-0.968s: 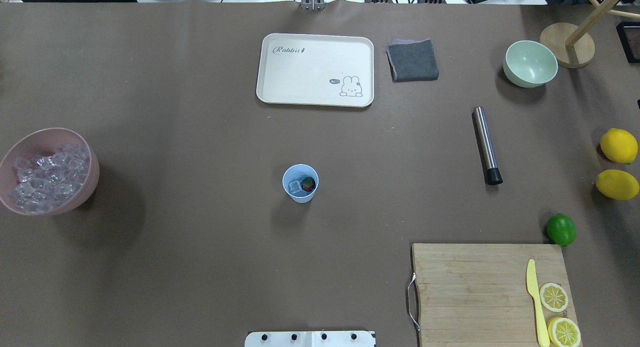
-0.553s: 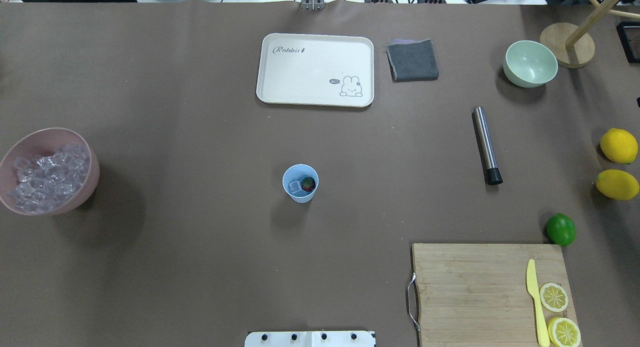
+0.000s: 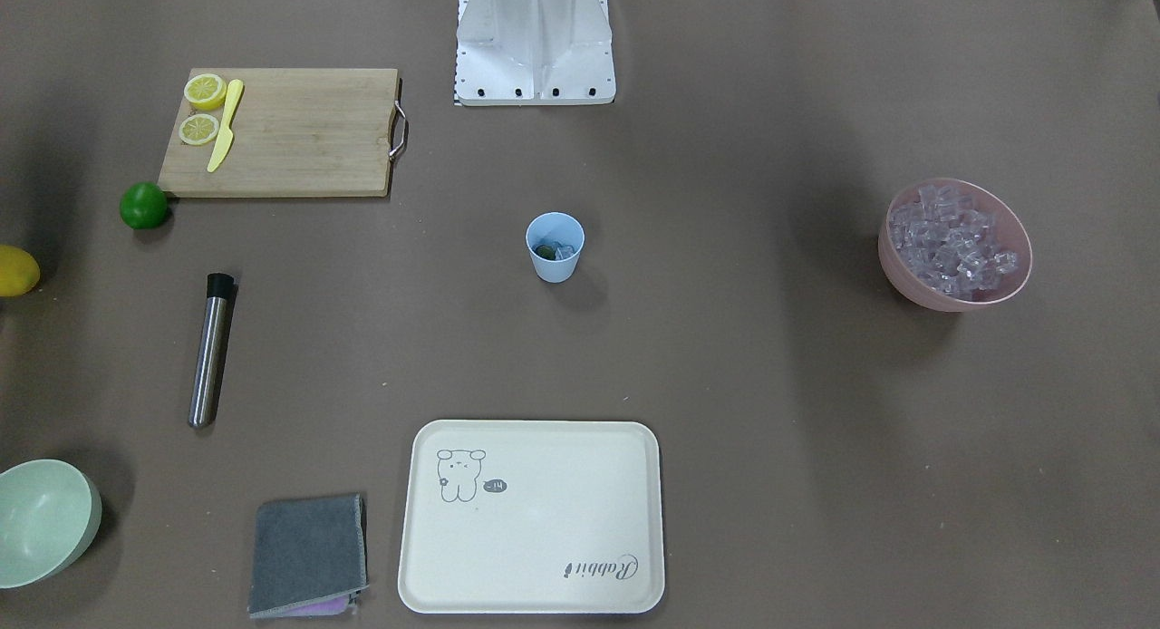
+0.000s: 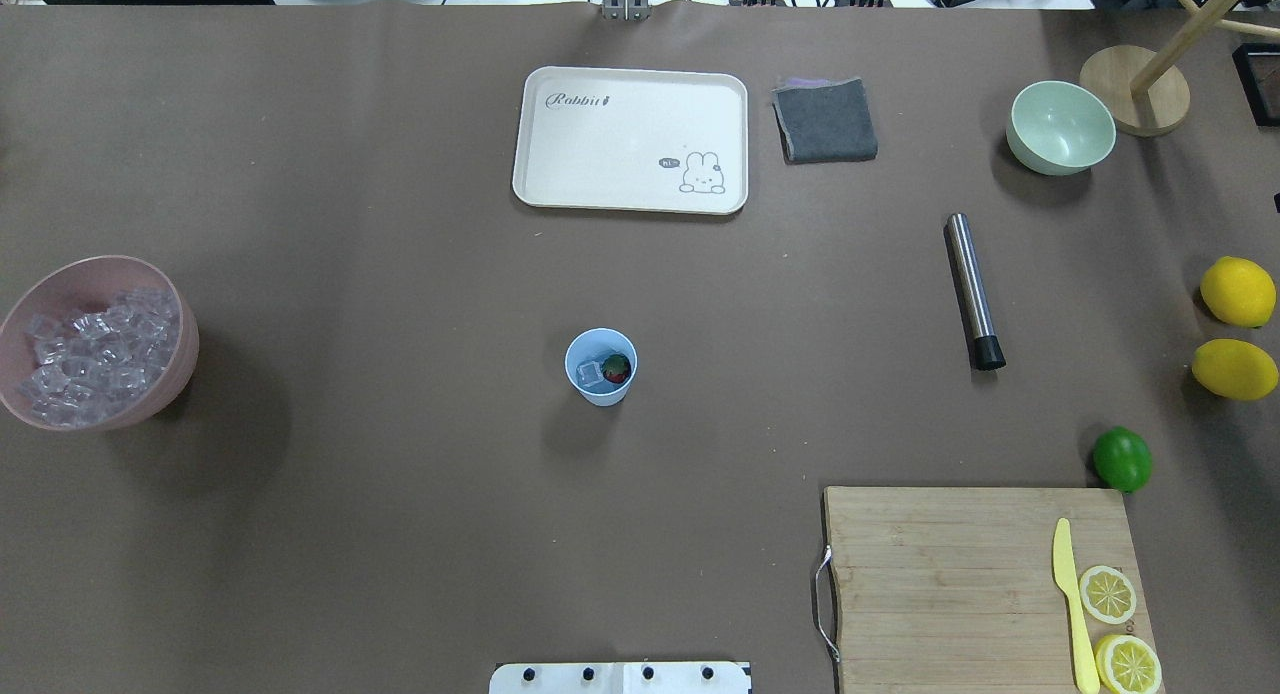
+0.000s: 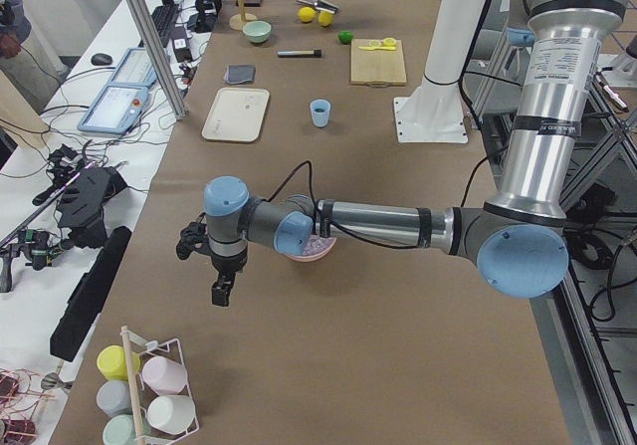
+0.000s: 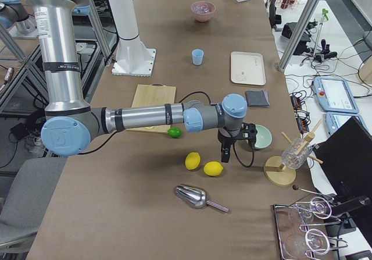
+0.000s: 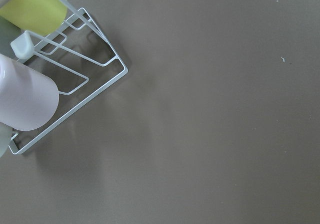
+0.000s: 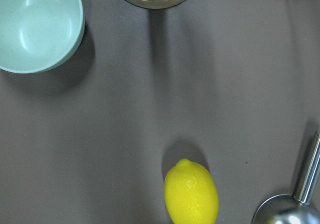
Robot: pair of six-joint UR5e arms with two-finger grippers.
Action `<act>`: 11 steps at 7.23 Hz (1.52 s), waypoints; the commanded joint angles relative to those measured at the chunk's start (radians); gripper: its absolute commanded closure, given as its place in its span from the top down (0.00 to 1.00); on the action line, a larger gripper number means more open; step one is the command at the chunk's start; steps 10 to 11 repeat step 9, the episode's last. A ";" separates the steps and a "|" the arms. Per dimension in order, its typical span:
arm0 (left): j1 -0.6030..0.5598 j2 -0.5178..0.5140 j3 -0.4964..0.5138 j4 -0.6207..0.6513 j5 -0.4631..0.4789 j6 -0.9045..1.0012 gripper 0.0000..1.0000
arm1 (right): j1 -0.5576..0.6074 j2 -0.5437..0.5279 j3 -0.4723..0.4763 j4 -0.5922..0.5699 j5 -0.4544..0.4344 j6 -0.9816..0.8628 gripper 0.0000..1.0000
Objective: Mash ice and strawberries in cup
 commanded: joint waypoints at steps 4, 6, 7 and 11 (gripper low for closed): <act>0.004 -0.009 -0.008 0.005 0.001 0.001 0.98 | -0.005 0.005 0.010 0.006 -0.010 0.012 1.00; 0.003 -0.013 -0.014 0.014 0.000 0.001 0.98 | -0.006 0.005 0.017 0.008 -0.013 0.007 1.00; 0.001 -0.020 -0.018 0.019 0.000 -0.002 0.98 | -0.006 0.005 0.017 0.006 -0.013 0.007 1.00; 0.000 -0.023 -0.029 0.019 -0.014 -0.003 0.98 | -0.005 -0.009 0.024 0.006 -0.013 0.006 0.99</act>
